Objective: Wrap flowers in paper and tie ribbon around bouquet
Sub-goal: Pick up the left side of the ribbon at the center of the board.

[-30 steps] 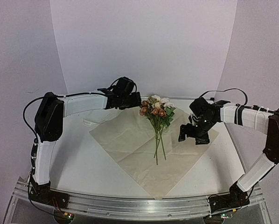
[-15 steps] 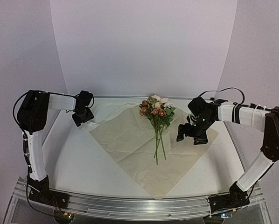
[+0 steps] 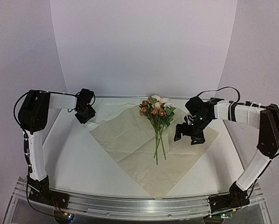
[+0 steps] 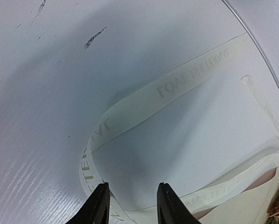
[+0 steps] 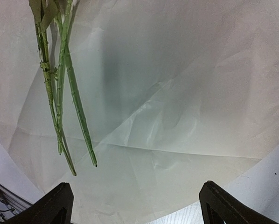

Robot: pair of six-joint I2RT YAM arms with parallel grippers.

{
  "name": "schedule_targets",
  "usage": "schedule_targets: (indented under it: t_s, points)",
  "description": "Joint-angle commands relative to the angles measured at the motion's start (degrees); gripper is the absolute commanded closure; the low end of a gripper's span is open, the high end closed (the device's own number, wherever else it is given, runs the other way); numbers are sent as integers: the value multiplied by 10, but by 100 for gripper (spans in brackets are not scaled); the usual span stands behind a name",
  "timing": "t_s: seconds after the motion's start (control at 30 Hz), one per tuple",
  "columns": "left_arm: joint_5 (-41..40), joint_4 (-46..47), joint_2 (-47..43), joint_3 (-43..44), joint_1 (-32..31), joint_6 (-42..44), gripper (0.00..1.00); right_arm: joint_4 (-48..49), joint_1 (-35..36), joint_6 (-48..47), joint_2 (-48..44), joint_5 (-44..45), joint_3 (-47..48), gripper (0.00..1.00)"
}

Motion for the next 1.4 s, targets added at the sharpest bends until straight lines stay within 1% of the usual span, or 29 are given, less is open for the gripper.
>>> schedule_targets:
  t_s: [0.0, 0.07, 0.1, 0.4, 0.5, 0.57, 0.63, 0.73, 0.83, 0.87, 0.9, 0.97, 1.07, 1.2, 1.37]
  points:
    - [13, 6, 10, 1, 7, -25, 62, -4, -4, 3, 8, 0, 19, 3]
    - [11, 13, 3, -14, 8, -32, 57, -3, -3, 3, 7, 2, 18, 3]
    - [11, 16, 1, -17, 8, -33, 56, -3, -4, 4, 8, 1, 18, 3]
    - [-13, 0, -9, -24, 8, -40, 57, 5, -3, 10, 5, 3, 6, 4]
    - [-19, -16, -1, -16, 7, -40, 56, 8, -4, 13, 5, 2, 3, 3]
    - [-17, -22, 6, -12, 7, -39, 54, 12, -4, 14, 5, 1, 1, 4]
    - [-14, -30, 17, -4, 6, -37, 55, 16, -3, 18, 6, 0, -1, 4]
    - [-14, -42, 27, 3, 4, -36, 60, 23, -4, 25, 9, -4, -3, 4]
    - [-14, -43, 26, 3, 3, -35, 89, 30, -4, 32, 12, -8, -4, 3]
    - [-16, -44, 23, 6, 3, -31, 97, 32, -4, 34, 13, -11, -4, 3]
    - [-21, -46, 20, 14, 4, -25, 100, 33, -4, 35, 15, -14, -3, 4]
    - [-35, -58, 13, 43, 10, -1, 100, 34, -4, 36, 19, -19, -1, 4]
    - [-70, -85, -7, 112, 26, 40, 100, 34, -4, 36, 22, -21, -1, 4]
    - [-111, -112, -42, 205, 63, 71, 100, 34, -4, 35, 24, -22, -5, 4]
    - [-124, -93, -99, 241, 105, 88, 100, 34, -4, 34, 27, -19, -10, 4]
